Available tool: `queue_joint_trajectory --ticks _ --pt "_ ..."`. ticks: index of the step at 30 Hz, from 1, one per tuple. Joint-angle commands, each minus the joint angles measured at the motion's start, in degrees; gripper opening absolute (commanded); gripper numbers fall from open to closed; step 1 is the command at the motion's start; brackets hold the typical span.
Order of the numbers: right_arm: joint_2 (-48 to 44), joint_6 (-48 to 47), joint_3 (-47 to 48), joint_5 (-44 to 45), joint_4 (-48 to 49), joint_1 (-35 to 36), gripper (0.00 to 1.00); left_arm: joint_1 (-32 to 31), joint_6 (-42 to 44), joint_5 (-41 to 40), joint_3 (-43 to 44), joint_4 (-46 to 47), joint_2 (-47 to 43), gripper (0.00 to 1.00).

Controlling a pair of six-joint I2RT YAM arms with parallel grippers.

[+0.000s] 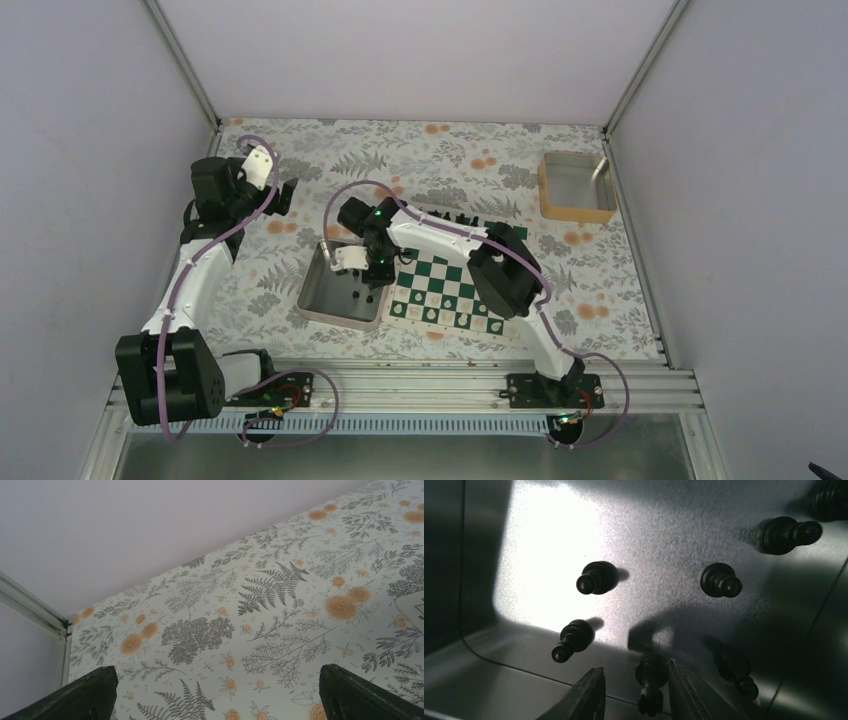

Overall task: Set up the chess pieces on the board
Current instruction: Pick up the chess piece from the storage box.

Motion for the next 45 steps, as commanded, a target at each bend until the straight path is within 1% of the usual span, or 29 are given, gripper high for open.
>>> queue_joint_trajectory --ticks 1,6,10,13,18,30,39,45 --pt "0.6 -0.6 2.3 1.4 -0.5 0.6 0.35 0.2 0.9 1.8 -0.5 0.2 -1.3 1.0" --pt "0.5 -0.7 3.0 2.2 -0.7 0.6 0.35 0.2 1.0 2.0 -0.6 0.3 -1.5 1.0" --pt "0.9 -0.7 3.5 2.9 -1.3 0.7 0.32 0.2 1.0 2.0 -0.5 0.1 -1.3 1.0" --pt "1.4 -0.8 4.6 3.0 -2.2 0.8 0.32 0.2 1.0 2.1 -0.5 0.1 -1.5 1.0" --pt "0.4 -0.2 4.5 1.7 1.8 0.8 0.33 0.2 1.1 1.9 -0.5 0.1 -1.4 1.0" --pt "2.7 0.3 5.8 2.3 7.6 1.3 0.34 0.2 1.0 1.4 -0.5 0.1 -1.6 1.0" --pt "5.0 0.1 7.6 2.0 8.0 1.2 0.35 0.2 1.0 1.7 -0.5 0.1 -1.5 1.0" --pt "5.7 0.0 7.6 2.1 7.9 1.2 0.32 0.3 1.0 1.8 -0.6 0.2 -1.5 1.0"
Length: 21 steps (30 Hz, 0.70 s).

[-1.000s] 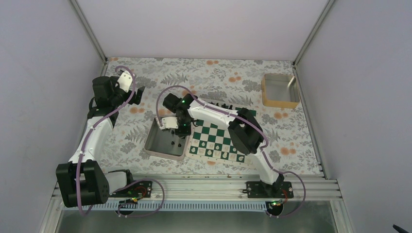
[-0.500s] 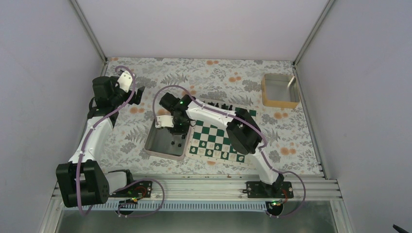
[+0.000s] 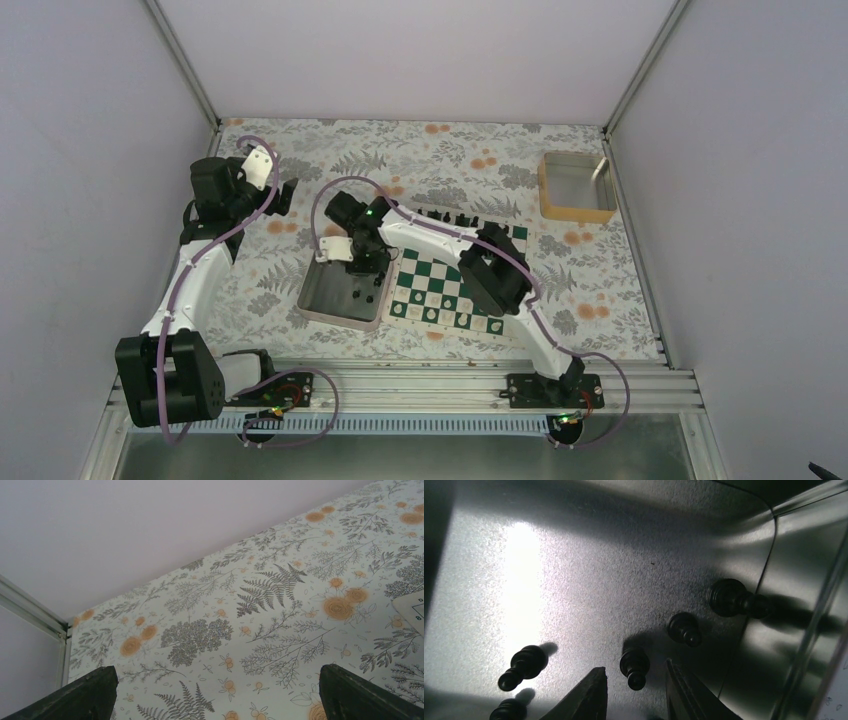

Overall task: Set up the chess pieces on the board
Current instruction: Pick up the chess piece from the storage box.

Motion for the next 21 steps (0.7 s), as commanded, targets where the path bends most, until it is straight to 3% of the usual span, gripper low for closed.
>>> queue_joint_trajectory --ticks 1,5,14,21 --pt "1.4 0.0 1.3 -0.2 0.4 0.4 0.32 0.3 0.8 1.3 -0.5 0.3 -1.0 1.0" --pt "1.6 0.0 1.1 -0.2 0.8 0.3 0.28 0.3 0.9 1.3 -0.6 0.2 -1.1 1.0" --pt "-1.3 1.2 -0.7 0.3 3.3 0.0 0.09 0.3 0.8 1.4 -0.4 0.1 -0.9 1.0" --pt "-6.2 1.9 -2.8 1.0 4.2 -0.8 0.06 0.2 0.7 1.4 -0.2 -0.1 -1.0 1.0"
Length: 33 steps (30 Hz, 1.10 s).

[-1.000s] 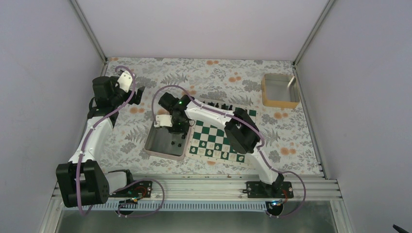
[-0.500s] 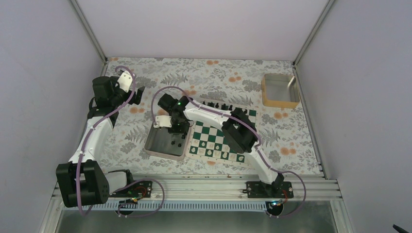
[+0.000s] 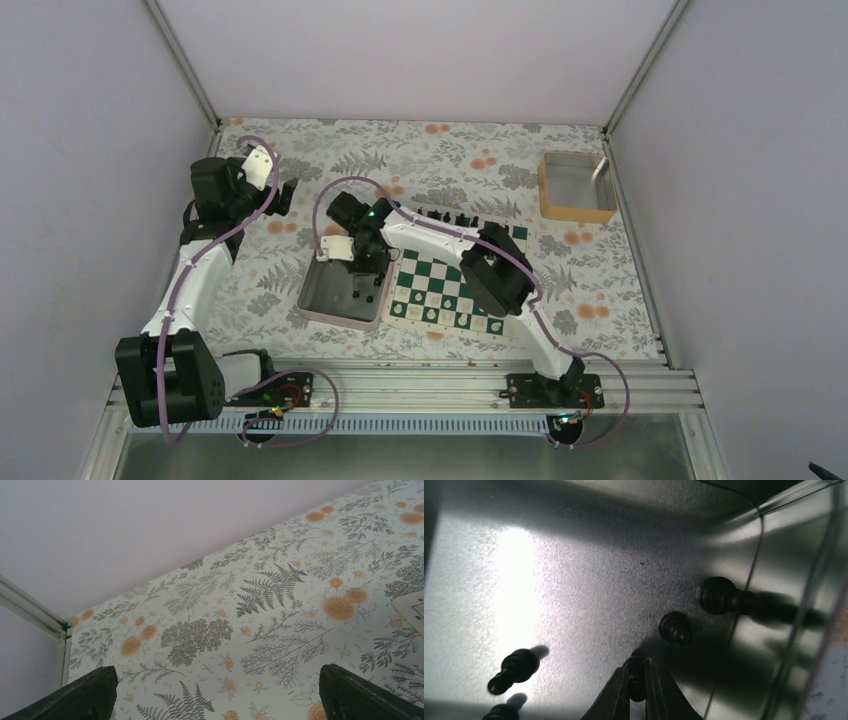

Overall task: Set up the chess pieces on the board
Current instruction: Pick up the chess piece from the storage box, then place the chess piece on the chessboard.

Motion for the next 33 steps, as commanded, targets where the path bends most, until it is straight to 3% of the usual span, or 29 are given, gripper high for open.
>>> queue_joint_trajectory --ticks 1,9,17,22,33 --pt "-7.0 1.0 -0.9 0.4 1.3 -0.9 0.06 0.3 0.7 1.3 -0.1 -0.1 -1.0 1.0" --pt "-17.5 2.8 -5.6 -0.6 0.9 -6.0 0.05 0.2 0.7 0.5 0.0 0.2 -0.8 1.0" --pt "-24.4 2.9 -16.2 -2.1 3.9 -17.1 0.06 0.2 0.5 0.9 0.3 0.1 -0.4 1.0" --pt "-25.1 2.6 -21.0 -4.8 5.9 -22.7 0.06 0.2 0.5 0.8 0.6 -0.2 -0.3 1.0" --pt "-22.5 2.0 -27.1 -5.7 9.3 -26.9 0.06 0.2 0.5 0.8 0.5 -0.2 0.0 1.0"
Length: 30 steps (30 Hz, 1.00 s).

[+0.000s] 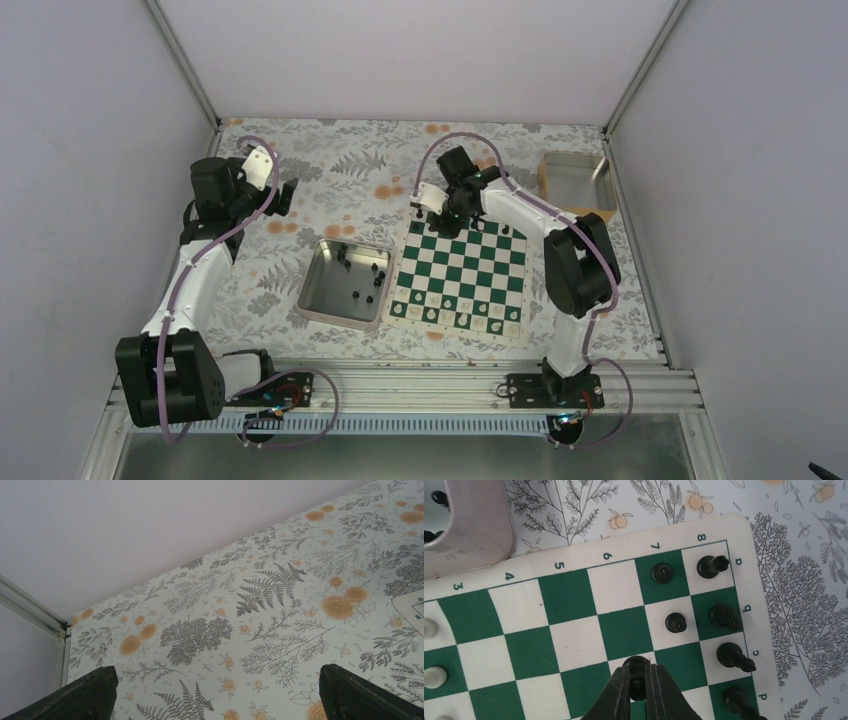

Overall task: Set up the chess pieces on the board
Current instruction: Place the chess piece on the chessboard.

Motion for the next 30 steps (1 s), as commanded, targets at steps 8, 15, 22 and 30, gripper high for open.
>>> queue_joint_trajectory --ticks 8,15,22,30 --pt "3.5 -0.7 -2.9 -1.4 4.2 -4.0 0.06 0.2 0.5 0.9 0.4 0.0 0.2 1.0" --pt "5.5 -1.0 -3.1 -0.9 4.8 -5.0 0.07 0.2 0.5 0.8 0.4 0.1 0.2 1.0" --pt "7.3 -1.2 -2.5 -0.2 5.1 -5.1 0.07 0.2 0.6 0.9 0.3 0.1 -0.1 1.0" --pt "8.2 -0.9 -2.4 0.7 6.0 -5.1 0.07 0.2 0.5 1.0 0.1 0.3 -0.1 1.0"
